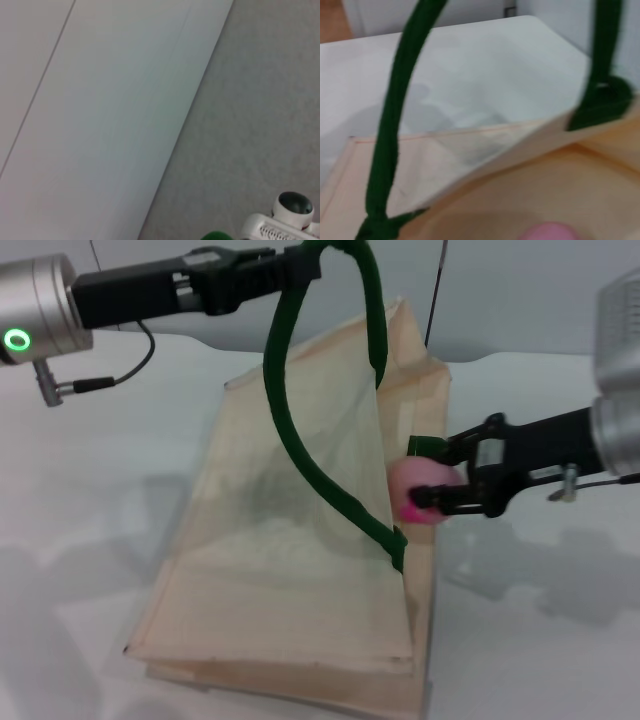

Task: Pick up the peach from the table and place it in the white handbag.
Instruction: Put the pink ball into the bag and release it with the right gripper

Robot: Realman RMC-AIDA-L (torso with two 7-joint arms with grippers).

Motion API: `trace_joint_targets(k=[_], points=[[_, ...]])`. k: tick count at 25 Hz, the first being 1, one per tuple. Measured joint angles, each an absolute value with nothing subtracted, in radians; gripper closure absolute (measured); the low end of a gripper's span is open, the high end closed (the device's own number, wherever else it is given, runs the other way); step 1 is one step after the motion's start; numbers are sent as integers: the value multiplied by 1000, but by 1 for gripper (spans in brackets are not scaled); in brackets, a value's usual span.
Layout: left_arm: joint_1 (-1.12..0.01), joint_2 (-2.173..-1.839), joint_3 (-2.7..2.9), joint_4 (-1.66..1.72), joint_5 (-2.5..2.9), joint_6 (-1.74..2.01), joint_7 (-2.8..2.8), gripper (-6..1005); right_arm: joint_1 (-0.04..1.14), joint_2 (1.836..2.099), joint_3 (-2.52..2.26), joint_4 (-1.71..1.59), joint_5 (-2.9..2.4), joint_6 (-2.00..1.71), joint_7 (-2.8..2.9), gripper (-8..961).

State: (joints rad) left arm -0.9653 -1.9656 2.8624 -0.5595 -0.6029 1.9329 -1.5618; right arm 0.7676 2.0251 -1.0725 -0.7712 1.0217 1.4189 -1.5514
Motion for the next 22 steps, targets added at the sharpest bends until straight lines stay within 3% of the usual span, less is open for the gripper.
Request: trace_joint_targets(k=[22], points=[[-994, -1955, 2862, -561, -684, 1974, -1574, 873, 854, 2030, -1435, -687, 1323, 1289, -1552, 532]])
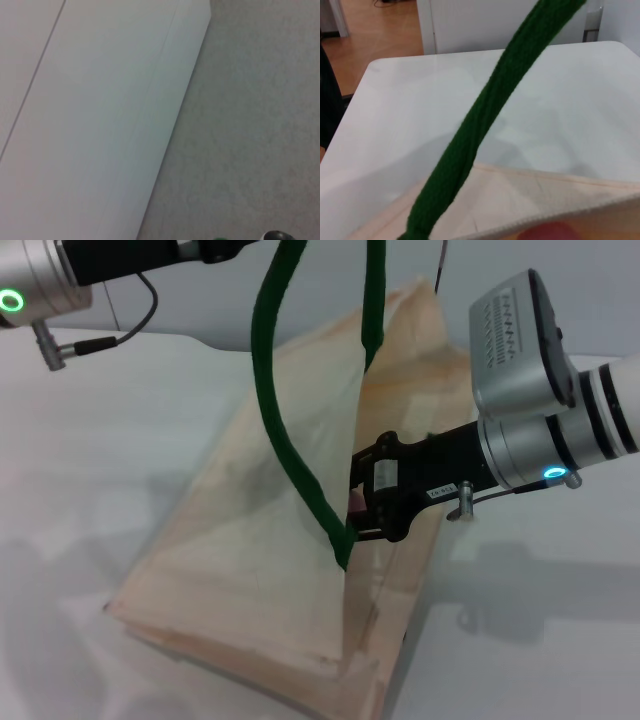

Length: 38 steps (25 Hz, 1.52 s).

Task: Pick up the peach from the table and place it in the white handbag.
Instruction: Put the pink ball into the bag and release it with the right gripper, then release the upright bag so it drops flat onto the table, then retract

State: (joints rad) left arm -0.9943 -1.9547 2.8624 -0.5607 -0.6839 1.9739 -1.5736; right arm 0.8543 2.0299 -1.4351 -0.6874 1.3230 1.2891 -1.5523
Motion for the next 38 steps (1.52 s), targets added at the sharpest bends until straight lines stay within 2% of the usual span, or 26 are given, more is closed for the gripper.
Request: trace_joint_targets(k=[3, 8, 14, 19, 27, 32, 38], points=[[-988, -1954, 2862, -563, -684, 1974, -1574, 873, 854, 2028, -1434, -687, 1323, 1296, -1540, 537], [-980, -1954, 2862, -564, -687, 1972, -1574, 873, 854, 2023, -1414, -688, 1321, 1314, -1527, 356], [-957, -1947, 2862, -565, -698, 1965, -1573, 872, 838, 2010, -1330, -693, 1284, 1314, -1513, 235], [-933, -1943, 2862, -558, -754, 1960, -1573, 872, 788, 2013, -1166, -781, 1130, 1304, -1444, 135], [-884, -1947, 2861, -557, -835, 1910, -1584, 872, 691, 2021, -937, -880, 1091, 1225, -1410, 137], [-869, -1950, 2862, -557, -842, 1886, -1578, 685, 658, 2025, -839, -881, 1134, 1218, -1446, 137], [-849, -1960, 2859, -557, -853, 1856, -1514, 528, 593, 2026, -834, -856, 1369, 1218, -1597, 136]])
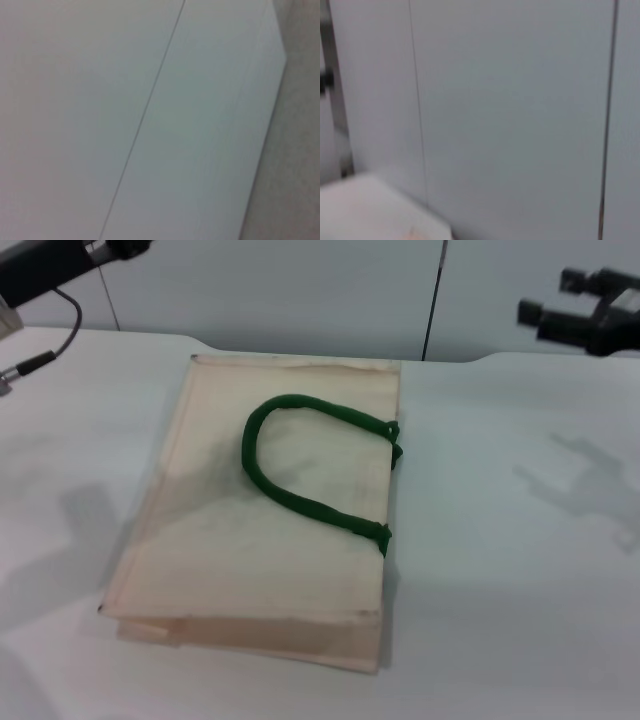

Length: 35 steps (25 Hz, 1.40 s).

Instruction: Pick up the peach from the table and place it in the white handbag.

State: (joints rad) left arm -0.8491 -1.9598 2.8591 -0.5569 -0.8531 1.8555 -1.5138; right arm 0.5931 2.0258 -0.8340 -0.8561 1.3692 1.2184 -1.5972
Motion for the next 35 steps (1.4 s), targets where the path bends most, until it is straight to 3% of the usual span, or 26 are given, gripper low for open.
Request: trace_joint_targets(k=[8, 20, 35], points=[[-798, -2026, 2859, -553, -914, 1665, -1315, 322, 549, 2026, -787, -637, 1706, 1214, -1952, 136], [-696, -2033, 2852, -268, -1152, 1385, -813, 323, 549, 2028, -678, -220, 2197, 1261, -2605, 139], [-615, -2034, 2850, 72, -1524, 1301, -150, 328, 554, 2028, -663, -170, 2284, 1282, -2667, 144]])
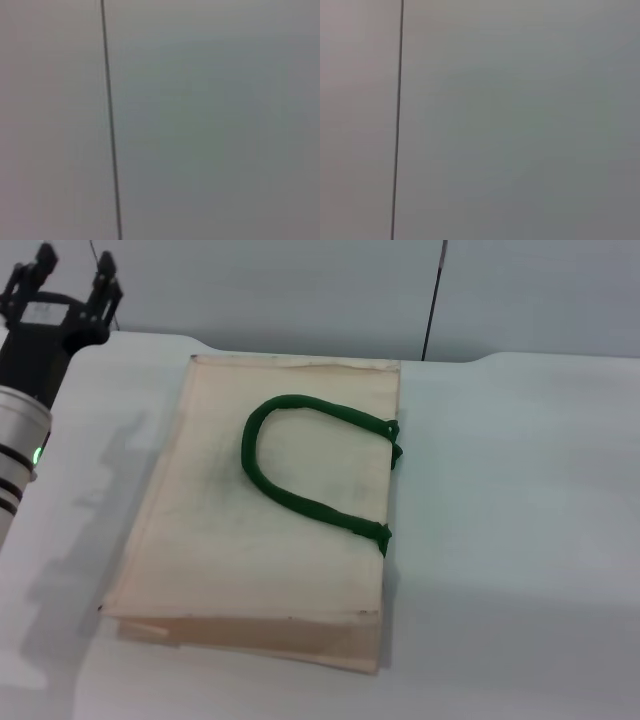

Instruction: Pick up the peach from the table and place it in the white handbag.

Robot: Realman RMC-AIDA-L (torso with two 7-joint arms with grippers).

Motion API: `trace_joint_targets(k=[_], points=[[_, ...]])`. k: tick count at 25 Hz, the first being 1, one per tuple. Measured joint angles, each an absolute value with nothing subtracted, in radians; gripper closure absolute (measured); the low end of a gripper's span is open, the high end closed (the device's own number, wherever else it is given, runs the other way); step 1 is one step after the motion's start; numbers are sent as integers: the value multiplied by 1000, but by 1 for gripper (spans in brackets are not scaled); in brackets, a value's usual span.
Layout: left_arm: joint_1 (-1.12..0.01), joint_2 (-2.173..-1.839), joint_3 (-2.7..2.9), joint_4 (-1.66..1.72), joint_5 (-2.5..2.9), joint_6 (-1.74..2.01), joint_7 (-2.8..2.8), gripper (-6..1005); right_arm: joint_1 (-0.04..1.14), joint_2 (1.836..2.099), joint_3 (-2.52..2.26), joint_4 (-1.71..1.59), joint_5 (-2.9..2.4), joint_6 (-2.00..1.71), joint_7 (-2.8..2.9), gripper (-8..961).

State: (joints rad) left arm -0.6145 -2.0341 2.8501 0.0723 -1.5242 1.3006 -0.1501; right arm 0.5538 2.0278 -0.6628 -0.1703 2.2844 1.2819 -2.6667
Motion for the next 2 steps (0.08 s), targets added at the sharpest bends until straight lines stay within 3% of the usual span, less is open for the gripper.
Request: trace_joint_targets(k=[2], points=[[-605, -2034, 2850, 83, -1543, 1306, -124, 328, 557, 2028, -663, -158, 2284, 1279, -2667, 144]])
